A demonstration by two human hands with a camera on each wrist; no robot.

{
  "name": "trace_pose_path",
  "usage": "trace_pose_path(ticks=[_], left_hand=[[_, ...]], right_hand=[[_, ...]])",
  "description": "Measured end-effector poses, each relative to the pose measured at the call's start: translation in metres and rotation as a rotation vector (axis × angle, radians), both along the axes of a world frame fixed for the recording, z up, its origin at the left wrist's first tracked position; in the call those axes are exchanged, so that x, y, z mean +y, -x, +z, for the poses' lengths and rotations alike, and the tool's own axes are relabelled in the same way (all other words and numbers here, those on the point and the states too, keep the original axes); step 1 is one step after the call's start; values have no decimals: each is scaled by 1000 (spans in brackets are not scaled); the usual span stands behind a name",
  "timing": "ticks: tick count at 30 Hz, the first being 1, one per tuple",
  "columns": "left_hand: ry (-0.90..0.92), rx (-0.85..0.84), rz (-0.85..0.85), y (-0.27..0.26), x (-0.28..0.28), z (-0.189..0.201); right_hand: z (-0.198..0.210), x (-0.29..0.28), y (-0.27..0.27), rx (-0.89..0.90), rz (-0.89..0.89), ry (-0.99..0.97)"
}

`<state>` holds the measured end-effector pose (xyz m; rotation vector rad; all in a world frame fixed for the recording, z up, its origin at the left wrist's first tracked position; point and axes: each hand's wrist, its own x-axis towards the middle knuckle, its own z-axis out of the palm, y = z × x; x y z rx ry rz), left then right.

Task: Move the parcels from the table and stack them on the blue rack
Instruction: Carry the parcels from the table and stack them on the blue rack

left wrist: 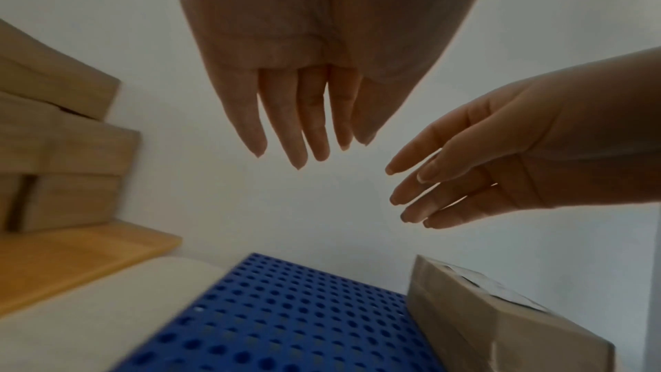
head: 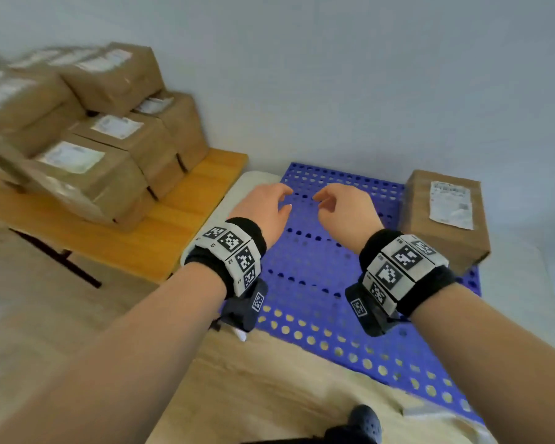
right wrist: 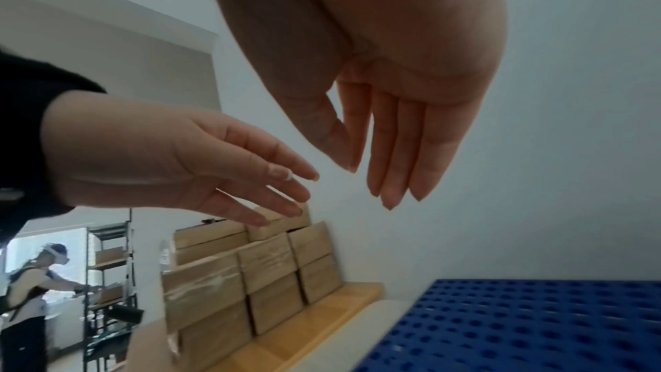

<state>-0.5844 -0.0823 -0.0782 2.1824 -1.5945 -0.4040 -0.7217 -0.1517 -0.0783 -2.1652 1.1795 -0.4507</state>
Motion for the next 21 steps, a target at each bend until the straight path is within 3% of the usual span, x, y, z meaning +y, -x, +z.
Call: trace_pose_path(ticks=[11, 16, 21], left_hand=[[95, -73, 230, -193, 191, 52], [150, -50, 331, -262, 225, 56], [171, -34, 391, -336, 224, 63]], right_hand=[[40, 154, -216, -94, 225, 38], [52, 176, -291, -133, 295, 72], [61, 169, -371, -211, 328, 67]])
